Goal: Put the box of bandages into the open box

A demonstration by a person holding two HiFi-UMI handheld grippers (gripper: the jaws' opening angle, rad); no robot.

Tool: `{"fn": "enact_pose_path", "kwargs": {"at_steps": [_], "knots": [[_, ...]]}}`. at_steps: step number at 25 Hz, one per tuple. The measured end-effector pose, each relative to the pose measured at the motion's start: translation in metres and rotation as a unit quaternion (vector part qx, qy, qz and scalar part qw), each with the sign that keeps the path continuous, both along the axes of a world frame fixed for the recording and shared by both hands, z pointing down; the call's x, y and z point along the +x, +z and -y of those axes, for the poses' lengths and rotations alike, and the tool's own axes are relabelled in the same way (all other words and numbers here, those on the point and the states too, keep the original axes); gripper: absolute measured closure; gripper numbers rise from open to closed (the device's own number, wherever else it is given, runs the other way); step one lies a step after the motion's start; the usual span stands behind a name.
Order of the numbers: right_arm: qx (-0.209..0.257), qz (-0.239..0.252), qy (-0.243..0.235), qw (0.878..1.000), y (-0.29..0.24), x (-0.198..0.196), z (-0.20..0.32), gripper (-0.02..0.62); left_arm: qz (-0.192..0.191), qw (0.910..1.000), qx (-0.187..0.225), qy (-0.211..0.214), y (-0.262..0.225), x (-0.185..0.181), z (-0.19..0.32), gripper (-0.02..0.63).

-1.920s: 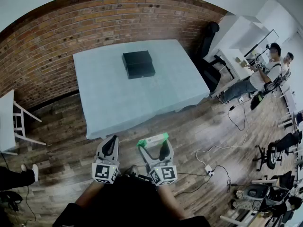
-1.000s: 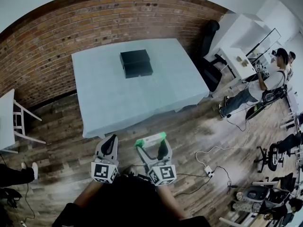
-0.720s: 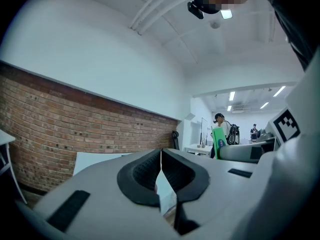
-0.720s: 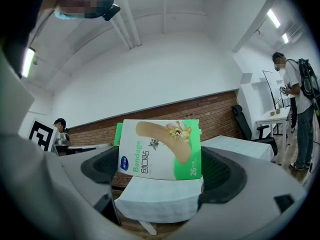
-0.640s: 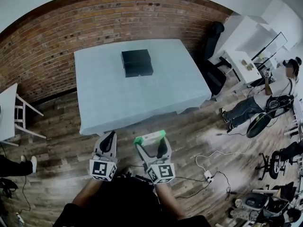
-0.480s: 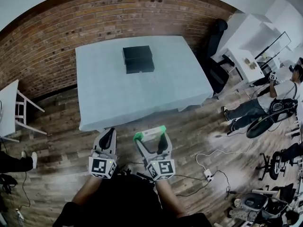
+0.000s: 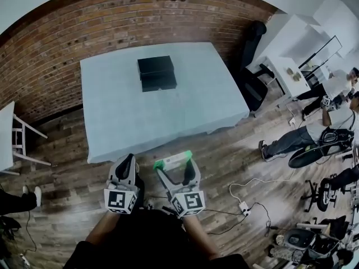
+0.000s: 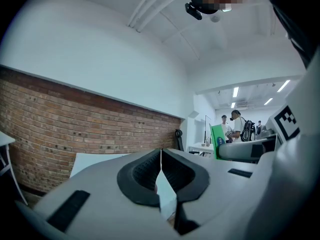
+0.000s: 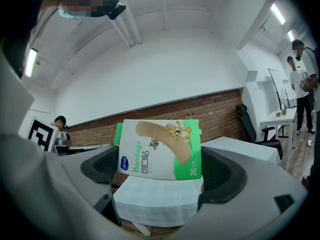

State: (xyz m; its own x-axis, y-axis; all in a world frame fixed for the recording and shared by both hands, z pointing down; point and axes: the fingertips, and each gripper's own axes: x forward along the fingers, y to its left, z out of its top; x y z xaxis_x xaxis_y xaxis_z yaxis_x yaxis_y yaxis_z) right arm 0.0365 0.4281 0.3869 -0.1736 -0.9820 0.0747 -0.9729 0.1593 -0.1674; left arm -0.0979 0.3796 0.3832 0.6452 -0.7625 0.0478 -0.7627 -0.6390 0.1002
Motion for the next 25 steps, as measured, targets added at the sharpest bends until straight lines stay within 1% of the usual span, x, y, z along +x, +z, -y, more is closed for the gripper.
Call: {"fn": "enact_pose_path", "kwargs": {"at_steps": [6,10,16,25], "knots": [[-0.008,-0.004,0.003,1.000,0.005,0.005,0.051,0.080,-0.011,0.9999,-0.010,0.000,0.005,0.008,0.060,0.574],[-0.016,-0.009,0.016,1.000,0.007,0.012,0.092,0.080,-0.013,0.9997,-0.019,0.008,0.010,0.011,0.105,0.574],[-0.030,-0.012,0.036,0.999,0.008,0.020,0.152,0.080,-0.014,0.9995,-0.018,0.021,0.005,0.020,0.170,0.574],[-0.040,-0.018,0.050,0.998,0.009,0.012,0.234,0.080,-0.018,0.9989,-0.032,0.031,0.012,0.008,0.247,0.574]]}}
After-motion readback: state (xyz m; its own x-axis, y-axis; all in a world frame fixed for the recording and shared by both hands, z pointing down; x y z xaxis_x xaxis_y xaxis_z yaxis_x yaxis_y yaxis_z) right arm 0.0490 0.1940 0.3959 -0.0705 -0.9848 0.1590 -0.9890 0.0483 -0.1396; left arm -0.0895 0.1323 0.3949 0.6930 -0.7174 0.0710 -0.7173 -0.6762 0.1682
